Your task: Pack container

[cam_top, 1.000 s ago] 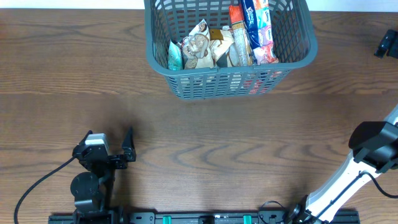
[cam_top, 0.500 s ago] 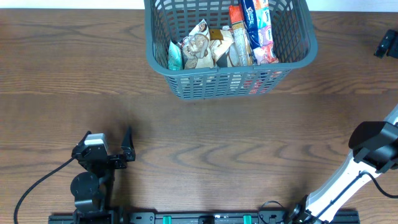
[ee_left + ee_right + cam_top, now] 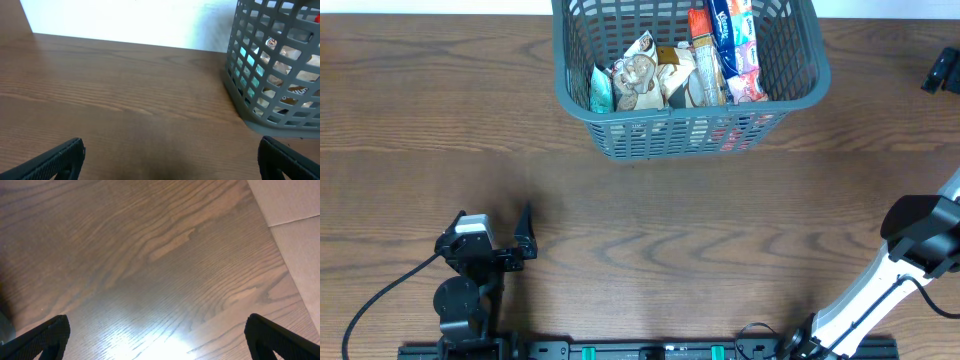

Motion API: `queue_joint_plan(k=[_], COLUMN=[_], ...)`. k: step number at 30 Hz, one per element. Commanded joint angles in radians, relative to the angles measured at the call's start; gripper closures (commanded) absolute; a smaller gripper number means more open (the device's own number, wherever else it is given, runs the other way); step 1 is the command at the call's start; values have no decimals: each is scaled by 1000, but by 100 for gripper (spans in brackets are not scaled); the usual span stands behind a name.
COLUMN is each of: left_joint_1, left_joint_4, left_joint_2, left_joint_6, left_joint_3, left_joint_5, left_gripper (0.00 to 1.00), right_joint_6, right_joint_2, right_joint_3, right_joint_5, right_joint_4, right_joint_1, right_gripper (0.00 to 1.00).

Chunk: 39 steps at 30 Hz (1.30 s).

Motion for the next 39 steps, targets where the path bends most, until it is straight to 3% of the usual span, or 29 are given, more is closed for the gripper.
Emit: queue_joint_plan(k=[1, 12, 22, 39], left_joint_1=[5, 5, 5, 5], left_joint_4=[-3, -3, -3, -3], left_joint_2=[-6, -6, -6, -6], left_joint_6=[-13, -13, -13, -13], left_joint_3=[-28, -28, -28, -28], left_joint_5=[-11, -11, -11, -11], left_gripper=[1, 1, 1, 0], right_joint_6=[14, 6, -2, -35], right_joint_2=[-8, -25, -195, -999], right_joint_3=[-2, -2, -43, -1032], right_joint_5=[0, 7, -25, -27], right_joint_4=[-2, 24, 298, 958], right_joint_1=[-14, -3, 128, 428], right_gripper=[1, 1, 1, 1])
